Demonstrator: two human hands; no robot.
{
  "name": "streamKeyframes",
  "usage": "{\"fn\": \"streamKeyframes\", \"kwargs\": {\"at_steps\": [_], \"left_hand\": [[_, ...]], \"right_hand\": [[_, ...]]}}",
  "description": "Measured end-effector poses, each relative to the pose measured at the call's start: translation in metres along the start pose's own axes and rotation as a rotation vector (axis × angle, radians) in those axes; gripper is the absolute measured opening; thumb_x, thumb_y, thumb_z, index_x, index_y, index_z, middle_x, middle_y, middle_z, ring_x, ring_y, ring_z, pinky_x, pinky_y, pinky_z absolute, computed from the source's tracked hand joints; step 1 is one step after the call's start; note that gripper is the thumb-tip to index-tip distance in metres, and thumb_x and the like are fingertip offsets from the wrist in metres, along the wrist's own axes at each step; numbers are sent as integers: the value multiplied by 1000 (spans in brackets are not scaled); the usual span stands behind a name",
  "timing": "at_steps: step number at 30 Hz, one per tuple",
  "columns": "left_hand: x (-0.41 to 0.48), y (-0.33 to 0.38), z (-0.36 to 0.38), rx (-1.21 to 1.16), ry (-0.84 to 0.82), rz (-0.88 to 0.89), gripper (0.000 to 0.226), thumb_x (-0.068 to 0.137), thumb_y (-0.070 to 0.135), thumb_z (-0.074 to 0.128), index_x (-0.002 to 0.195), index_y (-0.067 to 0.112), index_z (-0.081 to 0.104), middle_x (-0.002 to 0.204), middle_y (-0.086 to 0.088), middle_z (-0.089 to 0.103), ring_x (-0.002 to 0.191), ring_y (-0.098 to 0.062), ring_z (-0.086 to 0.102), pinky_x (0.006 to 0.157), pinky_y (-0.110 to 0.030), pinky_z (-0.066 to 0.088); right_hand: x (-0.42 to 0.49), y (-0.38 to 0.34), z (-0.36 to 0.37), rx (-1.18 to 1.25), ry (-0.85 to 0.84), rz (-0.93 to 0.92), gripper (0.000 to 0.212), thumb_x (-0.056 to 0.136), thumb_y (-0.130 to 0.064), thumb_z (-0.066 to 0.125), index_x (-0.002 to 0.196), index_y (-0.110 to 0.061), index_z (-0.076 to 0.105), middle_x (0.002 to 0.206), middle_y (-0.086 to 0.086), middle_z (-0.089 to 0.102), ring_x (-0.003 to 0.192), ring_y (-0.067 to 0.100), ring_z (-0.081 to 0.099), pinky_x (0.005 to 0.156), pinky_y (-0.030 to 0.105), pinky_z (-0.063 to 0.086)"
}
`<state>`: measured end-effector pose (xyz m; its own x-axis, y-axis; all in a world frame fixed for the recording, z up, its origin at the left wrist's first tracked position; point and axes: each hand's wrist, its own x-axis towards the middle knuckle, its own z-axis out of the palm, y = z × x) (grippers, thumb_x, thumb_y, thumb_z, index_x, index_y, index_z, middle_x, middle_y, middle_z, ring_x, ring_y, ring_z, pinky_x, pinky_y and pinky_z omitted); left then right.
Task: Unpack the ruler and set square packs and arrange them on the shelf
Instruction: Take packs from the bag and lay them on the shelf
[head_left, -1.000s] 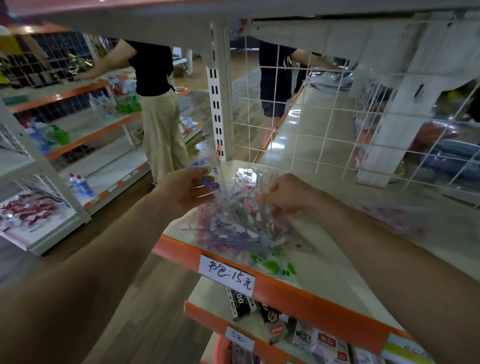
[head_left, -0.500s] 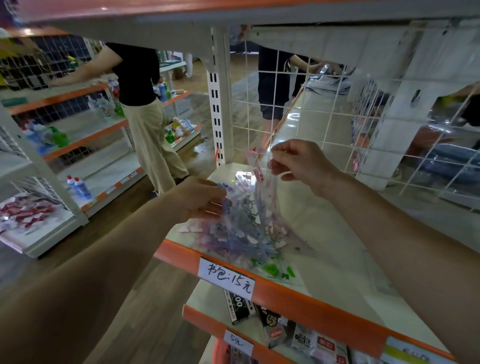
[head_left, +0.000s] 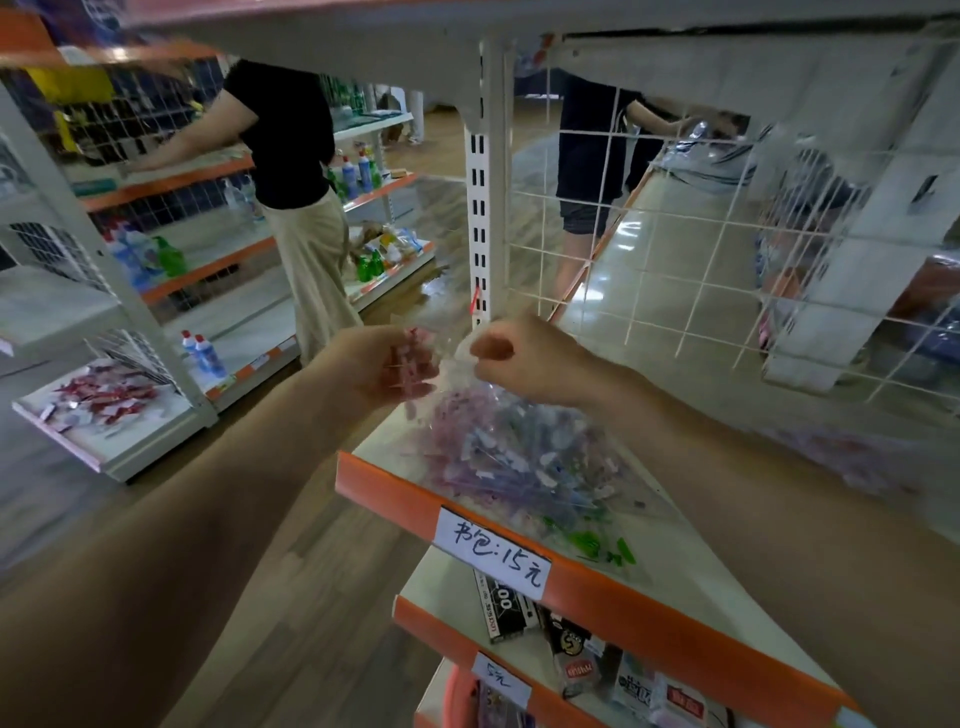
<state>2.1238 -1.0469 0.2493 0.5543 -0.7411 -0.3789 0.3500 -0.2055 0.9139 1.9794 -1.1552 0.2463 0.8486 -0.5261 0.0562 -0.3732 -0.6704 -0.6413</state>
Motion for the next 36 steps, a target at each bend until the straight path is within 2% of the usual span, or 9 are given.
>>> {"fn": "streamKeyframes", "kwargs": {"at_steps": [4, 6, 9, 13, 18, 23, 26, 32, 36], "left_hand": [[1, -2, -18, 72, 263, -3, 14, 94, 5, 51, 82, 0, 51, 71, -12, 57, 41, -17, 61, 49, -32, 54], [3, -4, -23, 91, 261, -37, 15, 95, 7, 50, 82, 1, 48, 76, -14, 57, 53, -22, 63, 58, -37, 55], [6, -5, -30, 111, 223, -99, 9, 96, 6, 49, 90, 0, 46, 81, -17, 56, 62, -25, 61, 45, -33, 55], [12, -11, -38, 128, 172, -136, 13, 95, 7, 49, 105, -1, 46, 83, -15, 53, 64, -26, 60, 48, -37, 57], [17, -19, -37, 104, 124, -177, 7, 97, 5, 44, 98, -1, 48, 77, -12, 50, 63, -23, 57, 67, -42, 56], [19, -20, -37, 72, 130, -174, 5, 92, 1, 48, 87, 0, 49, 72, -12, 53, 54, -20, 61, 61, -40, 57], [18, -18, -32, 5, 106, -110, 8, 95, 2, 47, 94, 6, 54, 82, -13, 57, 65, -21, 62, 68, -38, 55], [16, -8, -3, -219, 1, -52, 19, 98, 13, 43, 107, 10, 59, 88, -11, 67, 75, -20, 64, 79, -36, 49], [11, -4, 19, -403, -110, 37, 44, 100, 39, 36, 106, 5, 63, 87, -12, 71, 82, -23, 66, 78, -35, 51]], "right_hand": [[1, -10, 26, -253, -331, -12, 63, 83, -32, 68, 140, -26, 44, 144, -2, 44, 126, 19, 46, 102, 33, 41], [3, -13, 33, -277, -363, 24, 72, 80, -39, 69, 144, -30, 37, 147, -3, 41, 129, 23, 44, 103, 39, 42], [9, -17, 29, -363, -401, 41, 79, 79, -43, 69, 147, -29, 31, 150, -2, 37, 130, 23, 43, 102, 40, 42], [19, -15, 21, -418, -399, 74, 82, 80, -53, 67, 147, -20, 33, 149, 2, 38, 132, 24, 41, 104, 37, 39], [25, -3, 24, -339, -333, 122, 69, 78, -36, 74, 138, -14, 45, 125, 4, 55, 108, 21, 53, 88, 33, 48], [21, 18, 11, -3, -159, 98, 2, 86, -16, 68, 85, -17, 66, 76, -7, 58, 73, 10, 53, 63, 23, 39], [18, 28, -3, 203, -102, 146, 11, 87, -15, 67, 96, -9, 70, 88, 3, 69, 80, 14, 63, 74, 27, 49], [15, 10, -10, 563, -31, 210, 6, 85, -18, 69, 88, -14, 66, 86, 3, 75, 74, 10, 70, 58, 19, 49], [16, -11, -7, 576, 2, 225, 15, 90, -21, 65, 85, -7, 67, 81, 7, 74, 62, 11, 68, 57, 23, 54]]}}
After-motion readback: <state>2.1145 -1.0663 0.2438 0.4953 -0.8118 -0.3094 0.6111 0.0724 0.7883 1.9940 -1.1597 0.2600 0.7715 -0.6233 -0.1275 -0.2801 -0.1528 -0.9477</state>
